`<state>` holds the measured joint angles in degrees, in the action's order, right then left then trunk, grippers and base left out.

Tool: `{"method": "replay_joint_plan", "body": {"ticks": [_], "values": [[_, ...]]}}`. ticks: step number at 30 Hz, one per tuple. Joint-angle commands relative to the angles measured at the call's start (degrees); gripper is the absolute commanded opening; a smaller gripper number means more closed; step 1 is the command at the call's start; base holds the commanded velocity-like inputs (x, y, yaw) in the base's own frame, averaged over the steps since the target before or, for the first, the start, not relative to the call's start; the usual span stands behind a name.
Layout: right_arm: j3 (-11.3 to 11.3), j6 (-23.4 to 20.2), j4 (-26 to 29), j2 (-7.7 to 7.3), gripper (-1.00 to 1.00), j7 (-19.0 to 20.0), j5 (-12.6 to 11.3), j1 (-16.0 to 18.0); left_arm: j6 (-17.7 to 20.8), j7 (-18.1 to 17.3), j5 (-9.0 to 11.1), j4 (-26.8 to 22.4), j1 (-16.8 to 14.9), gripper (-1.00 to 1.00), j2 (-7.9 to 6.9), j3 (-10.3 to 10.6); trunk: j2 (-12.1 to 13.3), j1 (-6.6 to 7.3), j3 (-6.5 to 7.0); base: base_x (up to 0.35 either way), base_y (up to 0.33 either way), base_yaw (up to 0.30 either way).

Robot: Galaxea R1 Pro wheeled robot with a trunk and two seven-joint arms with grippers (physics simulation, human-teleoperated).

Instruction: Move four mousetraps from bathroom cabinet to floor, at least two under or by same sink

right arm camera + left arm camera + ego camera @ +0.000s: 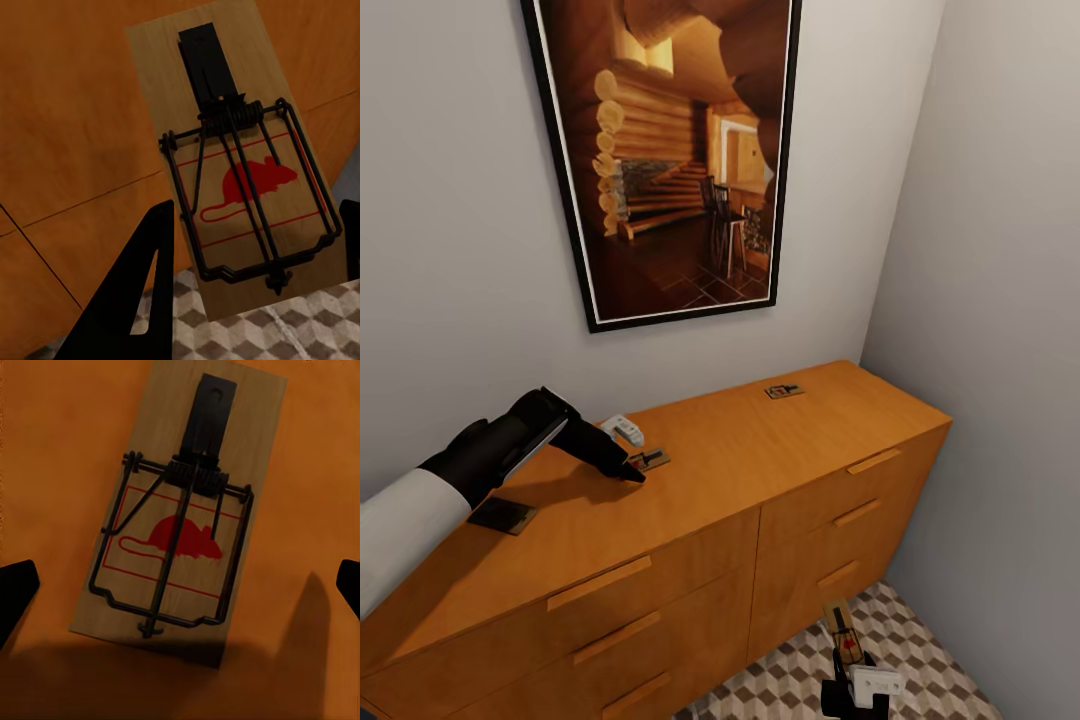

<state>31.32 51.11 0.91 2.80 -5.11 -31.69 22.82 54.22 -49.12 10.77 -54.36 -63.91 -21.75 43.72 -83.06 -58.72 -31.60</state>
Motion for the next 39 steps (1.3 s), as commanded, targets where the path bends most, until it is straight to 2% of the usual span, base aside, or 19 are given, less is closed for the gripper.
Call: {"method": "replay_joint_plan", "body": {"ticks": [1,27,33,34,39], "values": [[0.49,0.12,-0.03,0.02,-1.00,-0.43,-0.13,0.05,0.18,0.34,-0.17,0.13,0.37,1.00,-0.06,0.22,-0.02,-0.01,-0.08,0.000,0.000,0.000],[0.49,0.22,-0.03,0.02,-1.00,-0.43,-0.13,0.07,0.20,0.51,-0.31,0.30,0.37,1.00,0.04,0.33,-0.02,-0.01,-0.08,0.000,0.000,0.000],[0.49,0.22,-0.02,0.02,-1.00,-0.43,-0.13,0.05,0.23,0.51,-0.31,0.30,0.37,1.00,0.04,1.00,-0.02,-0.01,-0.08,0.000,0.000,0.000],[0.49,0.22,-0.01,0.02,-1.00,-0.43,-0.13,0.05,0.22,0.51,-0.31,0.30,0.37,-1.00,0.04,1.09,-0.02,-0.01,-0.08,0.000,0.000,0.000],[0.49,0.22,-0.03,0.02,-1.00,-0.43,-0.13,0.04,0.18,0.51,-0.31,0.22,0.38,-1.00,0.04,1.43,-0.02,-0.01,-0.08,0.000,0.000,0.000]]}}
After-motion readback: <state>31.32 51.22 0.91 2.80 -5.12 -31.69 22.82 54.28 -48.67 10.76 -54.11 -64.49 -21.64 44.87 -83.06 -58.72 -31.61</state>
